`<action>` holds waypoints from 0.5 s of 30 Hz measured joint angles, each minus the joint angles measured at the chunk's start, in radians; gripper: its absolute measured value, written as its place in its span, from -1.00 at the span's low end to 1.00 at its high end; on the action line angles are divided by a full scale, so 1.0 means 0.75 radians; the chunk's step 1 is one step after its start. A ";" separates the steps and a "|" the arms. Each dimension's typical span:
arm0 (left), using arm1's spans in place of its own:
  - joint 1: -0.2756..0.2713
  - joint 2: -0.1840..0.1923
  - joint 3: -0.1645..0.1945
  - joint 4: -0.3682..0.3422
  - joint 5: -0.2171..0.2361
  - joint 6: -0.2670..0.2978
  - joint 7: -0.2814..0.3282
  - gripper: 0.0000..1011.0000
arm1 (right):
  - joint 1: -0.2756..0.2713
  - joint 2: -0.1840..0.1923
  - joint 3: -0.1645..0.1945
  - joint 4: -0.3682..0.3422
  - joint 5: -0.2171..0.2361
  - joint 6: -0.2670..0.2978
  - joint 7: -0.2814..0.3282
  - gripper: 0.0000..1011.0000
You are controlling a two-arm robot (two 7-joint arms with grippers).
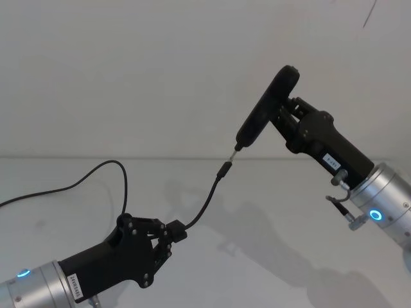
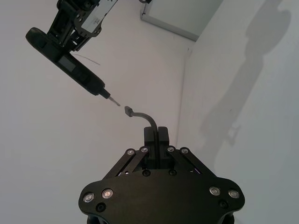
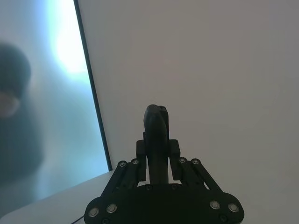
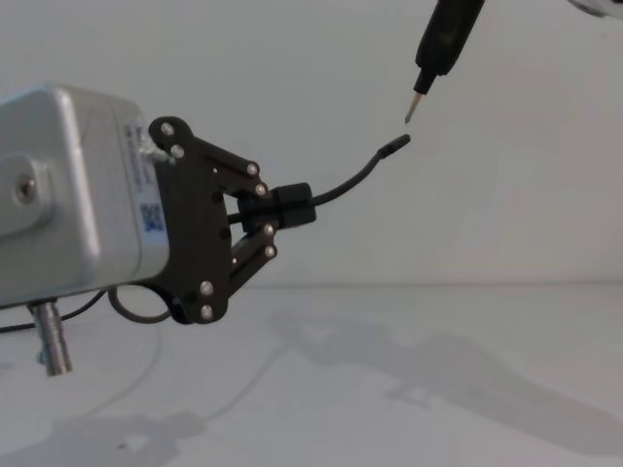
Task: Pick up the data cable with the one hand.
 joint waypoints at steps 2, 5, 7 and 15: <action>0.000 0.000 0.000 0.000 0.000 0.000 0.000 -0.91 | 0.009 -0.001 -0.003 0.008 0.001 -0.001 0.003 -0.44; 0.000 0.000 0.000 0.000 0.000 0.000 0.000 -0.91 | 0.017 -0.002 -0.006 0.015 0.004 -0.001 0.008 -0.44; 0.000 0.000 0.000 0.000 0.000 0.000 0.000 -0.91 | 0.024 -0.002 -0.008 0.023 0.010 -0.001 0.013 -0.44; 0.000 0.000 0.000 0.000 0.000 0.000 0.000 -0.91 | 0.043 0.007 -0.019 0.038 0.030 0.005 0.033 -0.44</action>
